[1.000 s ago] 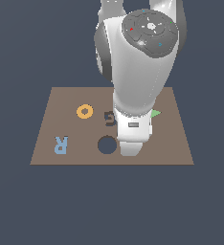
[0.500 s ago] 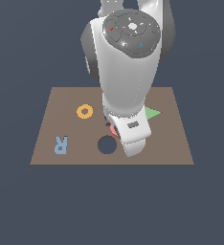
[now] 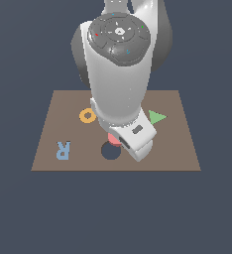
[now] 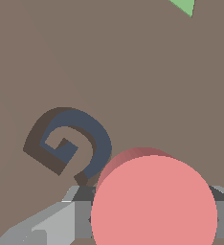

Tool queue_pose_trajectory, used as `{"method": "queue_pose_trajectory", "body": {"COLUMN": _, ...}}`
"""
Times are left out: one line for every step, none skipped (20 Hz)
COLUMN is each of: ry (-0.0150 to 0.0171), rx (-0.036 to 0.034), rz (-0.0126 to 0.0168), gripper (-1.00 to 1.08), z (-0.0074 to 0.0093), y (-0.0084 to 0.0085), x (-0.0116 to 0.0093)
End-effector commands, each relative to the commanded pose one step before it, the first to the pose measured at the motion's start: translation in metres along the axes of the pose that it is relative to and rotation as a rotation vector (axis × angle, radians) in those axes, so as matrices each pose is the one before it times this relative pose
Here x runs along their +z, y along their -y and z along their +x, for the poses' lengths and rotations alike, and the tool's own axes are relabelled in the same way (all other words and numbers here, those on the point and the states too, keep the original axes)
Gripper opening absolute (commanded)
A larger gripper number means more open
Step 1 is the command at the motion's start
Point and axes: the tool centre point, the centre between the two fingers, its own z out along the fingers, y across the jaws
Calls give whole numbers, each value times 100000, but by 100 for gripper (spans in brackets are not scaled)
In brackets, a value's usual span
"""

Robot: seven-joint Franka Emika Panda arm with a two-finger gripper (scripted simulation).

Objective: Insert a designated object into the corresponding slot on a board.

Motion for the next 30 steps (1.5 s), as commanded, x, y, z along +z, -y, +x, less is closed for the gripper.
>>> {"method": "queue_pose_trajectory", "body": {"ry": 40, "rx": -9181, "rz": -38, "gripper": -100, "z": -566, "y": -41, "x": -63}}
{"method": "queue_pose_trajectory", "body": {"ry": -1, "rx": -3567, "rz": 3, "gripper": -100, "z": -223, "y": -7, "x": -11}}
{"method": "queue_pose_trajectory", "body": {"ry": -2, "rx": -3566, "rz": 4, "gripper": -100, "z": -223, "y": -7, "x": -11}}
{"method": "queue_pose_trajectory", "body": {"ry": -2, "rx": -3555, "rz": 4, "gripper": -100, "z": -222, "y": -8, "x": -11}}
{"method": "queue_pose_trajectory", "body": {"ry": -3, "rx": -3504, "rz": 4, "gripper": -100, "z": -219, "y": -8, "x": -11}}
{"method": "queue_pose_trajectory", "body": {"ry": -3, "rx": -3388, "rz": 4, "gripper": -100, "z": -212, "y": -8, "x": -10}}
{"method": "queue_pose_trajectory", "body": {"ry": -3, "rx": -3259, "rz": 4, "gripper": -100, "z": -203, "y": -9, "x": -10}}
{"method": "queue_pose_trajectory", "body": {"ry": -3, "rx": -3130, "rz": 4, "gripper": -100, "z": -195, "y": -9, "x": -9}}
{"method": "queue_pose_trajectory", "body": {"ry": -4, "rx": -3000, "rz": 4, "gripper": -100, "z": -187, "y": -10, "x": -8}}
{"method": "queue_pose_trajectory", "body": {"ry": -4, "rx": -2872, "rz": 4, "gripper": -100, "z": -179, "y": -10, "x": -8}}
{"method": "queue_pose_trajectory", "body": {"ry": -4, "rx": -2747, "rz": 4, "gripper": -100, "z": -171, "y": -10, "x": -7}}
{"method": "queue_pose_trajectory", "body": {"ry": -4, "rx": -2624, "rz": 4, "gripper": -100, "z": -163, "y": -11, "x": -7}}
{"method": "queue_pose_trajectory", "body": {"ry": -4, "rx": -2500, "rz": 4, "gripper": -100, "z": -155, "y": -11, "x": -6}}
{"method": "queue_pose_trajectory", "body": {"ry": -4, "rx": -2372, "rz": 4, "gripper": -100, "z": -147, "y": -11, "x": -6}}
{"method": "queue_pose_trajectory", "body": {"ry": -4, "rx": -2245, "rz": 4, "gripper": -100, "z": -139, "y": -11, "x": -6}}
{"method": "queue_pose_trajectory", "body": {"ry": -4, "rx": -2126, "rz": 4, "gripper": -100, "z": -132, "y": -11, "x": -5}}
{"method": "queue_pose_trajectory", "body": {"ry": -4, "rx": -2008, "rz": 4, "gripper": -100, "z": -124, "y": -13, "x": -5}}
{"method": "queue_pose_trajectory", "body": {"ry": -4, "rx": -1896, "rz": 3, "gripper": -100, "z": -117, "y": -13, "x": -4}}
{"method": "queue_pose_trajectory", "body": {"ry": -4, "rx": -1785, "rz": 3, "gripper": -100, "z": -110, "y": -13, "x": -4}}
{"method": "queue_pose_trajectory", "body": {"ry": -4, "rx": -1672, "rz": 3, "gripper": -100, "z": -103, "y": -13, "x": -4}}
{"method": "queue_pose_trajectory", "body": {"ry": -3, "rx": -1549, "rz": 3, "gripper": -100, "z": -95, "y": -13, "x": -3}}
{"method": "queue_pose_trajectory", "body": {"ry": -3, "rx": -1422, "rz": 3, "gripper": -100, "z": -88, "y": -12, "x": -3}}
{"method": "queue_pose_trajectory", "body": {"ry": -3, "rx": -1296, "rz": 2, "gripper": -100, "z": -80, "y": -12, "x": -3}}
{"method": "queue_pose_trajectory", "body": {"ry": -3, "rx": -1168, "rz": 2, "gripper": -100, "z": -72, "y": -12, "x": -3}}
{"method": "queue_pose_trajectory", "body": {"ry": -2, "rx": -1038, "rz": 2, "gripper": -100, "z": -64, "y": -12, "x": -2}}
{"method": "queue_pose_trajectory", "body": {"ry": -2, "rx": -908, "rz": 2, "gripper": -100, "z": -56, "y": -11, "x": -2}}
{"method": "queue_pose_trajectory", "body": {"ry": -2, "rx": -781, "rz": 1, "gripper": -100, "z": -48, "y": -11, "x": -2}}
{"method": "queue_pose_trajectory", "body": {"ry": -1, "rx": -655, "rz": 1, "gripper": -100, "z": -40, "y": -12, "x": -1}}
{"method": "queue_pose_trajectory", "body": {"ry": -1, "rx": -526, "rz": 1, "gripper": -100, "z": -33, "y": -9, "x": -1}}
{"method": "queue_pose_trajectory", "body": {"ry": -1, "rx": -409, "rz": 1, "gripper": -100, "z": -24, "y": -12, "x": -1}}
